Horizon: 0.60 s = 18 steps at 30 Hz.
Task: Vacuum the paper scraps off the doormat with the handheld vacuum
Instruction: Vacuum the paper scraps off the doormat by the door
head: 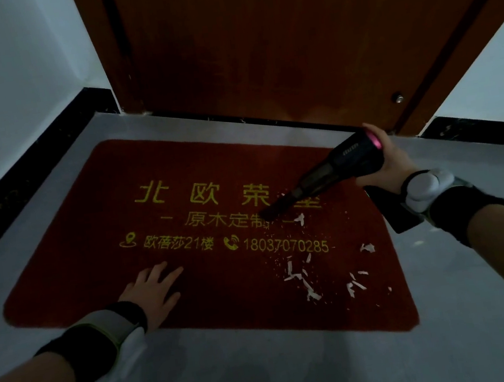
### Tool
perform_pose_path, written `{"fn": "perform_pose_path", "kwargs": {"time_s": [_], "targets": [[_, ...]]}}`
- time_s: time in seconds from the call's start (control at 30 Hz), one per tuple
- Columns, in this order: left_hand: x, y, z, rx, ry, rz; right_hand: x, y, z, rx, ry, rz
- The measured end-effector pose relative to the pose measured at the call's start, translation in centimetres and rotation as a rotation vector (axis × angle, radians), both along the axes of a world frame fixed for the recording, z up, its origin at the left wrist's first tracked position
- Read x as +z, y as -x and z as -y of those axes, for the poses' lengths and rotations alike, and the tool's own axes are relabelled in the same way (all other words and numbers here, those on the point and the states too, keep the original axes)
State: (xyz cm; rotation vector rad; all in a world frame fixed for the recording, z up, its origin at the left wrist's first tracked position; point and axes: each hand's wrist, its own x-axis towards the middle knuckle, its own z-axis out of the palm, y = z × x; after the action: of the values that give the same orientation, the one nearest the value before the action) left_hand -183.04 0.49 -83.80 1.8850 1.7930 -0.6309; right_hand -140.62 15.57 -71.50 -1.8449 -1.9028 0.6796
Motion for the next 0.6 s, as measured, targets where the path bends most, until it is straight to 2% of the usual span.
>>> {"fn": "perform_pose_path", "kwargs": {"time_s": [0.23,0.6], "targets": [[-0.1,0.1,0.2,-0.009,0.009,0.001,-0.3,0.6,0.6,-0.068,-0.107,-0.045],[-0.4,0.3,0.4,-0.003,0.005,0.010,-1.2,1.6,0.7,-0.405,-0.153,-0.182]]}}
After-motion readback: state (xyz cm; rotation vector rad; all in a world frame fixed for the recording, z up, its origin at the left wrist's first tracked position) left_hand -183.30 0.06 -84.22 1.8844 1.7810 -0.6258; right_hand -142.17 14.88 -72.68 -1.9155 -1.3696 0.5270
